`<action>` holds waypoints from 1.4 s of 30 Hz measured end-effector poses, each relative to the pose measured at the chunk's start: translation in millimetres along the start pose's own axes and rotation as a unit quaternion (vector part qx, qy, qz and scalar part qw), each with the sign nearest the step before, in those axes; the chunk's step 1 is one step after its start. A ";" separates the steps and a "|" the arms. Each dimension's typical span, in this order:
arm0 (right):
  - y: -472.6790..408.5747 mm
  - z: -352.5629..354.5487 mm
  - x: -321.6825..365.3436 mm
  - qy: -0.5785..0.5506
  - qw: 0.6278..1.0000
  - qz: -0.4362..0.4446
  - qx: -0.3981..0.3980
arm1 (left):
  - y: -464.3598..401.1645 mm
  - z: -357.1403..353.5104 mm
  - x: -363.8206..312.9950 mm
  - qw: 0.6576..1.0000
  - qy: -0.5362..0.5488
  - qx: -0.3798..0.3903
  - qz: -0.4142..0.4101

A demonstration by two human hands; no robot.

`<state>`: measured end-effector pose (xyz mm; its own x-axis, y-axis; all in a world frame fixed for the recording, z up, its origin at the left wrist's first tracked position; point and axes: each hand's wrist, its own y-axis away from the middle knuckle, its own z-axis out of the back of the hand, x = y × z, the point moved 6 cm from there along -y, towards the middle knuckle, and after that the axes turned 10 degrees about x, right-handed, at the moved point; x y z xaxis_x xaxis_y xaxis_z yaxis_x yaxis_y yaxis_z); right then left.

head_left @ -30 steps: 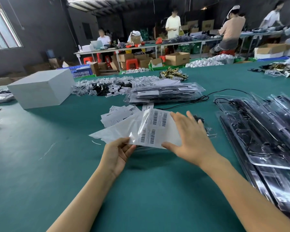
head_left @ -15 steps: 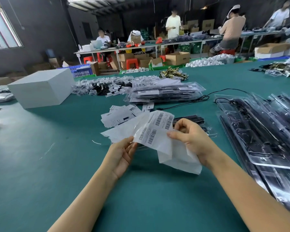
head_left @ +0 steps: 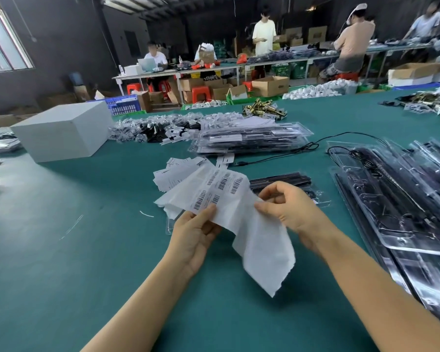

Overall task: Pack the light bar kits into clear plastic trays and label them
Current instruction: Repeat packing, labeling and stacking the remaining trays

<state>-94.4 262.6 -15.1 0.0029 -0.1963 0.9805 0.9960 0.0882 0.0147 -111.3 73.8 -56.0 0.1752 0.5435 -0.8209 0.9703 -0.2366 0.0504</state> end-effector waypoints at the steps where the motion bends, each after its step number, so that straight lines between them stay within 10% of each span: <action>1: 0.0 11.5 -0.8 0.004 1.000 -0.010 -0.025 | -0.2 1.3 -1.4 1.000 0.005 -0.002 -0.003; 6: 15.9 52.7 16.1 0.376 0.899 -0.025 -0.223 | 0.9 3.8 -1.2 1.000 0.008 -0.022 -0.015; 10: 30.0 5.8 50.3 0.523 0.792 0.189 -0.254 | 3.3 -1.1 0.6 0.999 -0.042 -0.010 -0.033; 16: 19.2 -36.1 32.7 0.366 0.900 0.233 -0.038 | 7.9 -16.5 -1.2 0.997 -0.021 0.054 -0.043; 42: 16.9 -26.5 22.8 0.138 0.960 0.218 -0.112 | 10.7 -21.8 2.8 0.996 -0.043 0.079 -0.021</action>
<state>-75.2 233.8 2.3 0.4160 -0.4432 0.7941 0.8891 0.0147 -0.4575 -96.7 90.3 -45.4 0.1145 0.4864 -0.8662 0.9370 -0.3426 -0.0685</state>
